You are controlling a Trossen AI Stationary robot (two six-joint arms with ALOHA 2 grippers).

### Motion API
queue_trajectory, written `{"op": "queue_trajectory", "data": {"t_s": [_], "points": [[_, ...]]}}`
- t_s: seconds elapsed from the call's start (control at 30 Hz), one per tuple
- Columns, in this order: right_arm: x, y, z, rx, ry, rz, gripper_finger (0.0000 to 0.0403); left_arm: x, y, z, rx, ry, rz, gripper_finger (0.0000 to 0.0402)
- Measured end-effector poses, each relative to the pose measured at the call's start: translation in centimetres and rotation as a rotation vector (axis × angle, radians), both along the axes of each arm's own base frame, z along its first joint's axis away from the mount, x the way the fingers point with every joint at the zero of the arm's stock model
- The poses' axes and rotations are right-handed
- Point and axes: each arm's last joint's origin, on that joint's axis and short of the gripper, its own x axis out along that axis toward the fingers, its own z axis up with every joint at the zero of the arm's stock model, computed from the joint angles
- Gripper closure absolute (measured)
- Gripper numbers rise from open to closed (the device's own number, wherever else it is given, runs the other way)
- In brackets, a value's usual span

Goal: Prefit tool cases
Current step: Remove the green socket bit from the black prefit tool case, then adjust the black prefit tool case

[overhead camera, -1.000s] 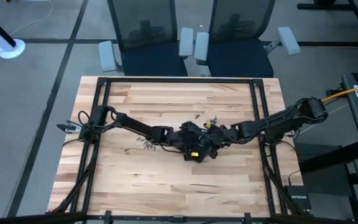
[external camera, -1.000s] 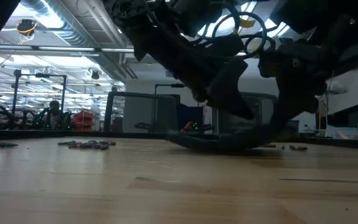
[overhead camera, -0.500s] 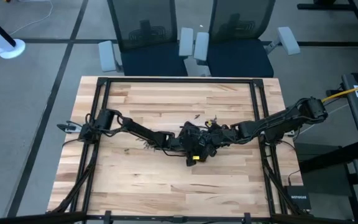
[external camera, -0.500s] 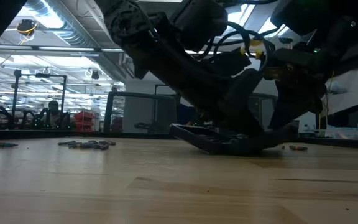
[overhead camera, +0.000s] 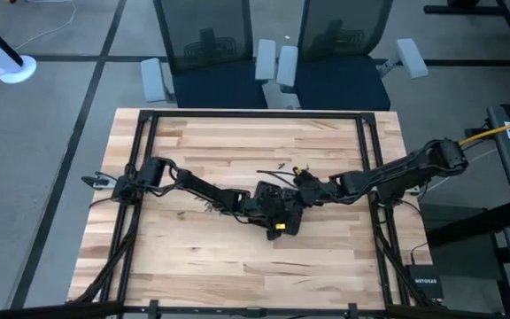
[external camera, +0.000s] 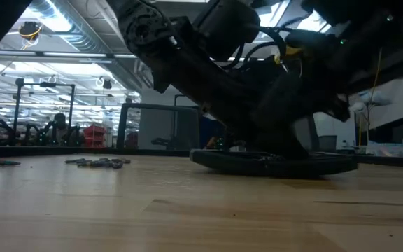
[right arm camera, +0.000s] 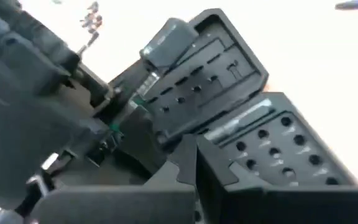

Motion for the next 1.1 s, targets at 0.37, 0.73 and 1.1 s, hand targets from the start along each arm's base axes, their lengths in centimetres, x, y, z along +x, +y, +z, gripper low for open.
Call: {"op": "queue_trajectory", "data": {"t_s": [0.37,0.73,1.1], "points": [[-1.9,-3.3,-0.1,-0.222,0.179,-0.28,0.0402,-1.0,0.3,3.2,0.115,0.05,-0.094,0.0401],[-1.8,-7.2,-0.1,-0.226,0.225,-0.193,0.0395,-2.8,1.6,9.2,0.278,0.067,-0.154,0.0401],[-1.1,-7.9,-1.0,-0.081,0.209,0.106,0.0221,-6.2,-0.3,11.4,0.363,0.209,-0.115,0.0401]]}}
